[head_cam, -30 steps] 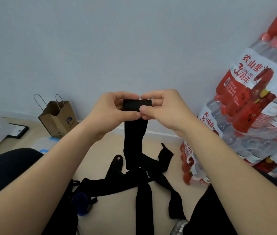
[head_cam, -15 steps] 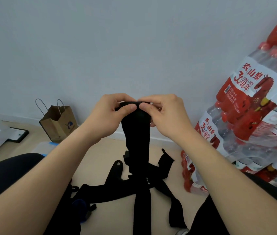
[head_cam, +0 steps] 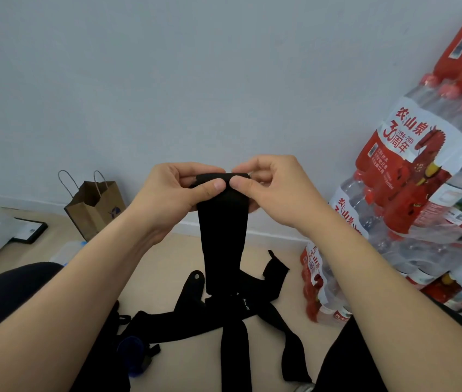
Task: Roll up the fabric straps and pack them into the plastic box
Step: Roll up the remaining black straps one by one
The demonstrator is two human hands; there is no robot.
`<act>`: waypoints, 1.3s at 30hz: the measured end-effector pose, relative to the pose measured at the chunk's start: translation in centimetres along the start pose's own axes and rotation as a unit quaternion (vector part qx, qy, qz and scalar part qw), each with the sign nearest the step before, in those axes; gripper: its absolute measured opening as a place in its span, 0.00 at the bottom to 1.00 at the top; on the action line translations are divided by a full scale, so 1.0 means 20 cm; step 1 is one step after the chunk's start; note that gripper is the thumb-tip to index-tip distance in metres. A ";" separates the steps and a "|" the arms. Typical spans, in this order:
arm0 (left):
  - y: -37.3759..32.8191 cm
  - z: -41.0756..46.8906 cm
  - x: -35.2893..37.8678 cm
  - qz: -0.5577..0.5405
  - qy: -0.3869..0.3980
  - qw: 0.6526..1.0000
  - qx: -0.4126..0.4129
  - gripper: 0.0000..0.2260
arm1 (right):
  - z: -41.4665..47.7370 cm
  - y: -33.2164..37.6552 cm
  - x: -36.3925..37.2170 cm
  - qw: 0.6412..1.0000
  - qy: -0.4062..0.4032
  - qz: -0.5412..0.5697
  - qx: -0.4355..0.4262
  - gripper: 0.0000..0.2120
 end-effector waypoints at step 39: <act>-0.02 -0.04 -0.05 0.104 0.104 0.989 -0.016 0.10 | -0.05 0.02 -0.03 1.000 0.010 0.024 -0.016 0.10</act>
Point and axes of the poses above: each hand's wrist, its own z-axis towards the middle knuckle, its own x-axis out of the palm, y = z × x, the point moved 1 cm from there along z, towards the middle knuckle, and after that the axes turned 13 degrees about -x, right-handed, at the moved point
